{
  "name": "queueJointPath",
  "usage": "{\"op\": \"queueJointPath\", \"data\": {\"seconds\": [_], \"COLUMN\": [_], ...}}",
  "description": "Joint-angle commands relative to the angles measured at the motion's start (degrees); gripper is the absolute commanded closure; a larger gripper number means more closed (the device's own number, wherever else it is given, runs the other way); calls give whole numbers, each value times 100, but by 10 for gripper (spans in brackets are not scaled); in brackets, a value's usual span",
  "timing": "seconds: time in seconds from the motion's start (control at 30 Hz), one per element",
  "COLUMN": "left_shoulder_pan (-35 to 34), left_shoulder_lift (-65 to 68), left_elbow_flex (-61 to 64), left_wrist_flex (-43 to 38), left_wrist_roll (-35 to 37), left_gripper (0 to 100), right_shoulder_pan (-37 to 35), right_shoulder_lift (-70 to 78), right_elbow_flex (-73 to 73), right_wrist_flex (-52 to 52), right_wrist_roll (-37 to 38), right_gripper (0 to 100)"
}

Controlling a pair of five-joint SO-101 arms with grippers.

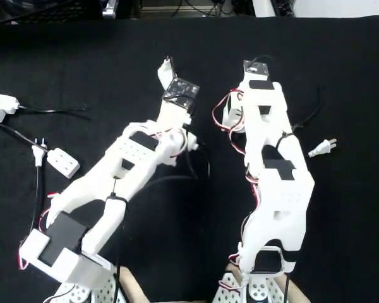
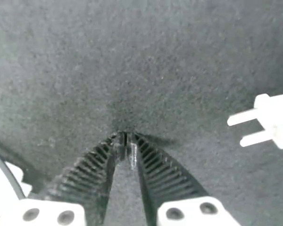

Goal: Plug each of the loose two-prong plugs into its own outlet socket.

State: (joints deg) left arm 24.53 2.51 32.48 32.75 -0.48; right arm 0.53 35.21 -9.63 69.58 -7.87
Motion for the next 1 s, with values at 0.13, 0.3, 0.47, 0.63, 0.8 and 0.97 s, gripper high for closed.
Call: {"op": "queueJointPath", "data": {"seconds": [0.13, 0.3, 0.47, 0.63, 0.8, 0.97], "left_shoulder_pan": [655, 602, 286, 66, 48, 84], "left_shoulder_lift": [-18, 26, 26, -26, -26, -35], "left_elbow_flex": [-66, -330, -426, -585, -558, -875], "left_wrist_flex": [800, 826, 782, 826, 844, 1310], "left_wrist_roll": [158, 132, 132, 97, -176, -193], "left_gripper": [970, 970, 970, 966, 883, 874], "right_shoulder_pan": [97, 97, 88, 62, 62, 53], "right_shoulder_lift": [-4, 4, 4, 4, 4, 4], "right_elbow_flex": [-286, -286, -286, -286, -286, -277], "right_wrist_flex": [-18, -18, -18, -18, -18, -18], "right_wrist_roll": [-62, -62, -62, -62, -62, -62], "right_gripper": [966, 966, 966, 966, 966, 966]}}
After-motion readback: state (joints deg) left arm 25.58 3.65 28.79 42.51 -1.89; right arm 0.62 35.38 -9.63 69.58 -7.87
